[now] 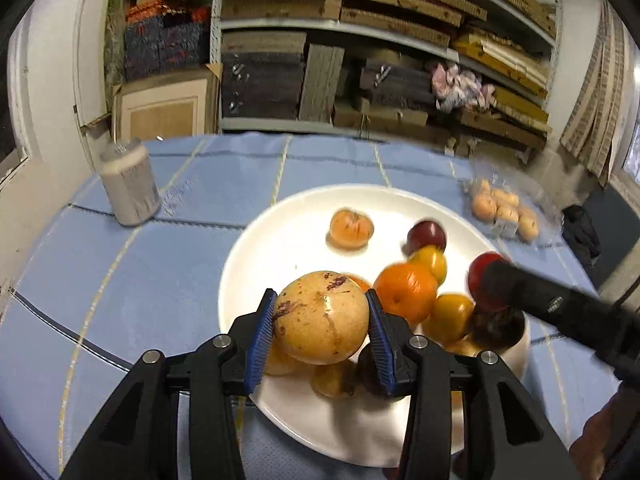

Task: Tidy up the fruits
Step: 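Carry the speckled fruit onto the plate with left tool while right tool carries a red tomato, then open both tools and withdraw them from the plate toward the pile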

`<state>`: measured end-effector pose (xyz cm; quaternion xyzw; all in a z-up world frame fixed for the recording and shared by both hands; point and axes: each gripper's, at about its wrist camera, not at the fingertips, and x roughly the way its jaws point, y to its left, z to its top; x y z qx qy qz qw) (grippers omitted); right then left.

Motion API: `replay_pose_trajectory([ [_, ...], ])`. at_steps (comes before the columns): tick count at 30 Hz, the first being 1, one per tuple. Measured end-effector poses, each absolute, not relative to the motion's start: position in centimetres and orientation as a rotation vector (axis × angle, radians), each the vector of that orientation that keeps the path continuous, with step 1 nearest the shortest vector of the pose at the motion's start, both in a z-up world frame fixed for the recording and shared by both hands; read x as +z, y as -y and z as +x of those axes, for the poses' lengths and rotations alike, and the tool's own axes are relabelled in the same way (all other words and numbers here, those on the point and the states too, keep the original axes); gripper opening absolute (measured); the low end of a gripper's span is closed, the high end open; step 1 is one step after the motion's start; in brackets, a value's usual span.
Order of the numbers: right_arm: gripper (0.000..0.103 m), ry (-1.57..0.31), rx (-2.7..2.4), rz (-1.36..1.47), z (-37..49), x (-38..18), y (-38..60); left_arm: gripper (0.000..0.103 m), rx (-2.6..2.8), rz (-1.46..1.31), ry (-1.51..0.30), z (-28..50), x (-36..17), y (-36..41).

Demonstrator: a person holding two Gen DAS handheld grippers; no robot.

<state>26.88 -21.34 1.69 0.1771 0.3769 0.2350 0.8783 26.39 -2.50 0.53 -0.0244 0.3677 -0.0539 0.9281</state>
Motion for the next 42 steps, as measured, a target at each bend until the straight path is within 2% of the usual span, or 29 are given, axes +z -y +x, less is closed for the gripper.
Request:
replay_pose_trajectory([
  [1, 0.034, -0.796, 0.487, 0.357, 26.9, 1.3, 21.0, 0.048, -0.108, -0.041, -0.750, 26.4, 0.3, 2.5],
  [2, 0.045, -0.794, 0.489, 0.363, 26.9, 1.2, 21.1, 0.058, -0.100, -0.031, -0.741, 26.2, 0.4, 2.6],
  [3, 0.056, -0.787, 0.492, 0.383, 26.7, 1.3, 21.4, 0.062, -0.091, -0.023, -0.720, 25.8, 0.8, 2.6],
  [4, 0.059, -0.770, 0.499, 0.413, 26.4, 1.8, 21.9, 0.066, -0.085, -0.019, -0.703, 25.5, 1.1, 2.6],
  [7, 0.060, -0.718, 0.511, 0.448, 25.1, 3.6, 23.1, 0.068, -0.060, 0.020, -0.631, 23.7, 3.0, 2.8],
  [12, 0.078, -0.633, 0.501, 0.459, 21.2, 6.7, 25.1, 0.078, -0.079, 0.081, -0.527, 18.0, 5.3, 4.4],
  [16, 0.080, -0.625, 0.506, 0.461, 17.2, 6.2, 25.8, 0.078, -0.090, 0.134, -0.499, 12.7, 5.1, 5.4],
  [23, 0.082, -0.705, 0.466, 0.467, 11.1, 0.3, 27.0, 0.083, -0.087, 0.181, -0.480, 6.4, 3.4, 6.3],
  [30, 0.089, -0.690, 0.437, 0.463, 7.2, -0.8, 28.2, 0.087, -0.068, 0.162, -0.483, 4.5, 2.6, 5.5],
  [37, 0.089, -0.717, 0.422, 0.452, 6.8, -1.4, 28.1, 0.094, -0.037, 0.162, -0.490, 3.9, 2.0, 4.9],
  [42, 0.089, -0.761, 0.418, 0.298, 6.7, -2.2, 25.5, 0.095, -0.026, 0.032, -0.567, 5.5, 1.8, 1.9],
])
